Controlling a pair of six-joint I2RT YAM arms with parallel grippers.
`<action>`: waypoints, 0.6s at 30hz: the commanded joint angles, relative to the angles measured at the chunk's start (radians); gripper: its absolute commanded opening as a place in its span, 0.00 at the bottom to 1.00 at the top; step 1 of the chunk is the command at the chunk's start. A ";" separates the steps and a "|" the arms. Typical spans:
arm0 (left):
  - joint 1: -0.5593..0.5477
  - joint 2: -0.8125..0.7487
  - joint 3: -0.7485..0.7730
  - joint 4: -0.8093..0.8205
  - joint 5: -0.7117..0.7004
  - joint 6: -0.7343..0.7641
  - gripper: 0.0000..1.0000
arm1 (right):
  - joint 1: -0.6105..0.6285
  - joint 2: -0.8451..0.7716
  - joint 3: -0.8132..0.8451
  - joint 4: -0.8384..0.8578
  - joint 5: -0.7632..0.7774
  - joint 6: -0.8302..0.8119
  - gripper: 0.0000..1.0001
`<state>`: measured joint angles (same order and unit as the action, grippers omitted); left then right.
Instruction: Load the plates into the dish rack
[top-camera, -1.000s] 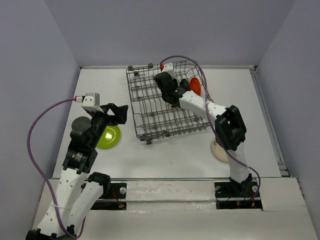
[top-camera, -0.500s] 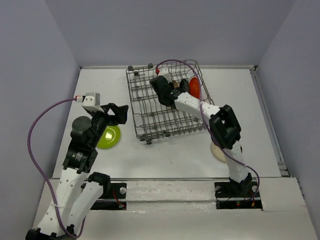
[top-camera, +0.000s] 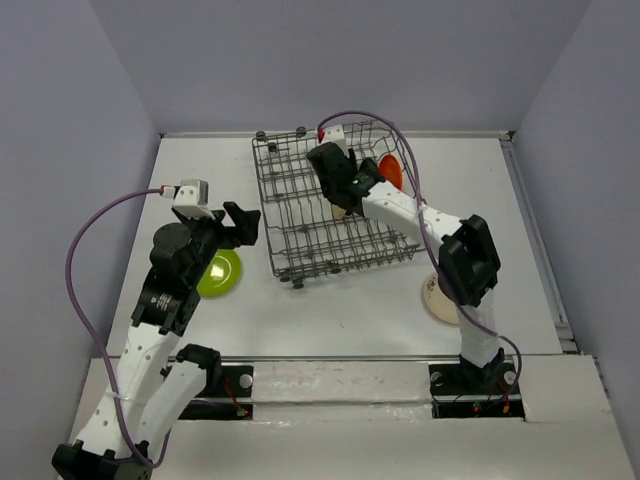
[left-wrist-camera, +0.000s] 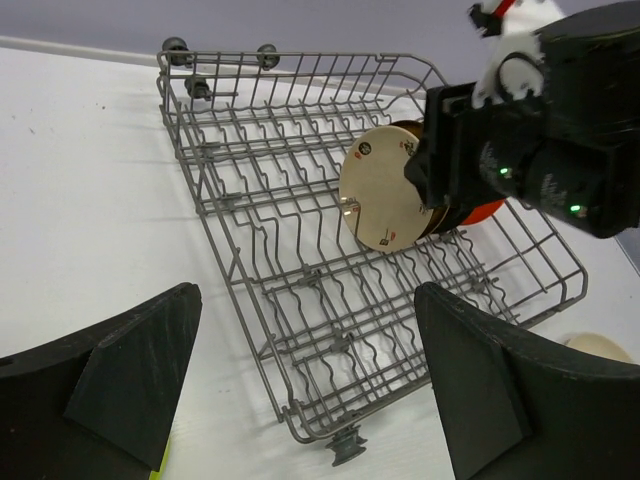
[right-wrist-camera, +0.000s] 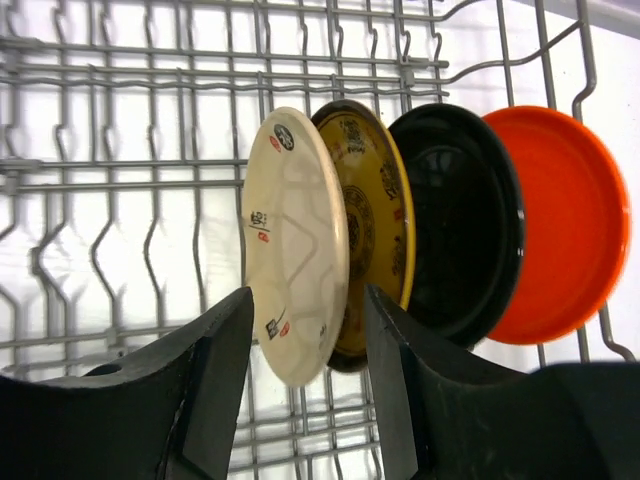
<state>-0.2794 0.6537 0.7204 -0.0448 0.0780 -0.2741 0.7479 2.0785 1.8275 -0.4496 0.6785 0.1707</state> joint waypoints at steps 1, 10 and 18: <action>0.014 0.007 0.005 0.033 0.011 0.003 0.99 | 0.019 -0.162 -0.028 0.015 -0.091 0.036 0.54; 0.037 0.003 0.020 -0.004 -0.130 0.012 0.99 | 0.177 -0.350 -0.258 0.219 -0.355 0.114 0.52; 0.049 0.107 0.039 -0.163 -0.310 -0.103 0.97 | 0.226 -0.475 -0.396 0.296 -0.514 0.121 0.50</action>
<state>-0.2401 0.7029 0.7204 -0.1253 -0.1379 -0.2962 0.9916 1.7107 1.5040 -0.2493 0.2840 0.2756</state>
